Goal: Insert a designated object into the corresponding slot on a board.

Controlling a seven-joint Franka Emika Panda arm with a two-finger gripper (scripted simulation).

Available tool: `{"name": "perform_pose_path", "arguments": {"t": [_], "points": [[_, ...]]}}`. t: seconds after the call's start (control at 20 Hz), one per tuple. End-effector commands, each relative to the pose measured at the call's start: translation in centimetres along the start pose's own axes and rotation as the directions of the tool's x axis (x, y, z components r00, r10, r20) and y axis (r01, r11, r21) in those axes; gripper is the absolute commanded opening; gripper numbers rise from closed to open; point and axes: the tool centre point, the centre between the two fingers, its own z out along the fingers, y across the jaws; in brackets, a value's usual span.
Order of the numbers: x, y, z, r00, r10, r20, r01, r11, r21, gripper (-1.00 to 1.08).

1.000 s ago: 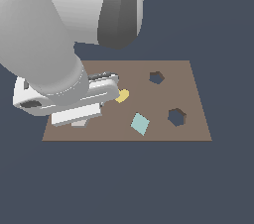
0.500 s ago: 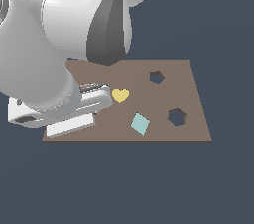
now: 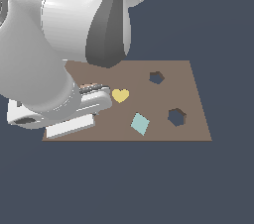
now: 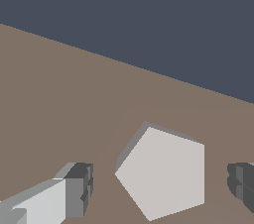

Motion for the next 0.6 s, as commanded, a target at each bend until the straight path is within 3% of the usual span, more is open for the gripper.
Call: {"name": "perform_pose_path", "arguments": {"t": [0.0, 0.35, 0.4, 0.55], "points": [[0.0, 0.0, 0.3, 1.0, 0.0, 0.0, 0.0, 1.0, 0.0, 1.0], [0.0, -0.1, 1.9, 1.0, 0.0, 0.0, 0.0, 1.0, 0.0, 1.0], [0.0, -0.1, 1.9, 1.0, 0.0, 0.0, 0.0, 1.0, 0.0, -1.0], [0.0, -0.1, 1.9, 1.0, 0.0, 0.0, 0.0, 1.0, 0.0, -1.0]]}}
